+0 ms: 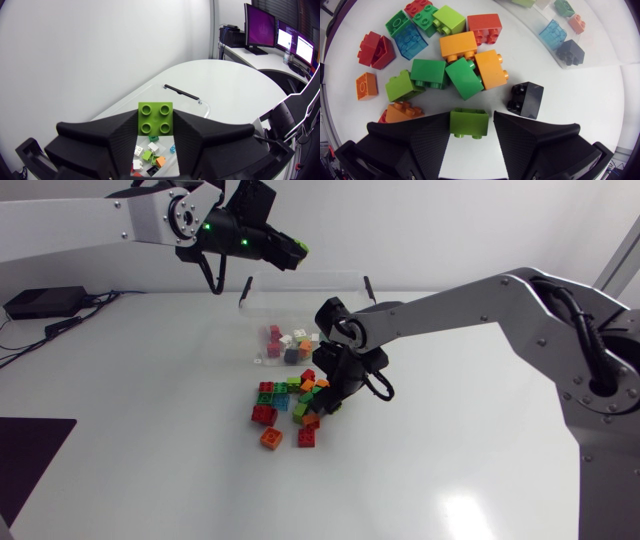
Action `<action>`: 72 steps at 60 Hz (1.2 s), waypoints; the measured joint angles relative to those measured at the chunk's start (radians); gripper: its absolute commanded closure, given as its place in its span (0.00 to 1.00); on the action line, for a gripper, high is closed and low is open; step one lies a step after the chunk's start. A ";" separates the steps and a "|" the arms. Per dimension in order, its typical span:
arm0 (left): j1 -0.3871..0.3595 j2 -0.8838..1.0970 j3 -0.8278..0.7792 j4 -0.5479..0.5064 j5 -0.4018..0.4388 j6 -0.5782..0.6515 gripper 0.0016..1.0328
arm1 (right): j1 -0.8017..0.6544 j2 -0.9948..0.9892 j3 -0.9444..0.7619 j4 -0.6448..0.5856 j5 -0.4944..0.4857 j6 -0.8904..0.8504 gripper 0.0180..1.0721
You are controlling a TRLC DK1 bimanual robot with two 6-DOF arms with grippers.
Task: Place the duplo bricks in the container
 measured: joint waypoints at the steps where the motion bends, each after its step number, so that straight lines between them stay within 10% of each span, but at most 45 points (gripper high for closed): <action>1: 0.000 0.000 0.000 0.000 0.000 0.000 0.70 | 0.000 0.000 0.000 0.000 0.000 0.002 0.60; 59: -0.003 0.176 0.198 -0.001 -0.145 -0.097 0.65 | -0.044 -0.456 -0.201 -0.001 -0.046 0.002 0.66; 72: 0.013 0.212 0.219 -0.001 -0.209 -0.116 0.28 | -0.068 -0.513 -0.201 0.003 -0.065 0.002 0.66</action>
